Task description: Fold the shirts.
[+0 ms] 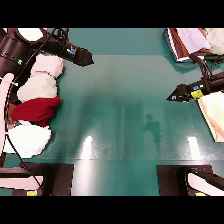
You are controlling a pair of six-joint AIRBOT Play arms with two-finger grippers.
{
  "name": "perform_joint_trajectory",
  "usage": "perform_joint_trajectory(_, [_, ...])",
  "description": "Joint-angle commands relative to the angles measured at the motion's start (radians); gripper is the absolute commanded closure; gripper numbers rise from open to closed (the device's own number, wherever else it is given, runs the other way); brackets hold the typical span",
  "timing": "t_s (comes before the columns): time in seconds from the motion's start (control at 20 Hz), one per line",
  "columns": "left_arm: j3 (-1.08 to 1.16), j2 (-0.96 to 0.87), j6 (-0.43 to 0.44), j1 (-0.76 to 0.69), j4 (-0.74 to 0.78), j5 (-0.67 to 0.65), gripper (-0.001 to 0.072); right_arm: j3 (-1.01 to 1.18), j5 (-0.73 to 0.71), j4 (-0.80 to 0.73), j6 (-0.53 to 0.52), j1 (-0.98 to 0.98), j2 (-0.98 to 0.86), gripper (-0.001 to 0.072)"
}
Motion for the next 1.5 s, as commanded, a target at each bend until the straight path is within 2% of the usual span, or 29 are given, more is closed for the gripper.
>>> perform_joint_trajectory(0.0, [0.0,0.001,0.0,-0.001,0.0,0.001,0.0685,0.001,-0.003,0.0,0.0,0.001,-0.001,0.0696])
perform_joint_trajectory(0.85, [0.0,0.001,0.002,-0.001,-0.017,0.012,0.0684,0.001,0.017,0.0,0.0,0.001,-0.001,0.0696])
perform_joint_trajectory(0.9, [0.0,0.001,0.001,0.0,0.017,0.036,0.0557,0.001,0.015,0.0,0.0,0.001,-0.001,0.0696])
perform_joint_trajectory(0.95, [0.0,0.001,-0.005,0.006,0.089,0.067,0.0155,0.001,0.015,0.0,0.0,0.001,-0.001,0.0696])
perform_joint_trajectory(1.0, [0.0,0.001,-0.074,0.018,0.208,0.113,0.0076,0.001,0.015,0.0,0.001,0.001,-0.001,0.0696])
perform_joint_trajectory(1.1, [0.0,-0.006,-0.201,0.061,0.434,0.198,0.0076,0.001,0.018,0.0,0.001,0.001,-0.001,0.0696])
perform_joint_trajectory(1.15, [0.0,-0.019,-0.227,0.099,0.507,0.227,0.0076,0.001,0.018,0.001,0.001,0.001,-0.001,0.0697])
perform_joint_trajectory(1.45, [0.0,-0.246,-0.229,0.316,0.53,0.342,0.0075,0.001,0.014,0.0,0.001,0.001,-0.001,0.0697])
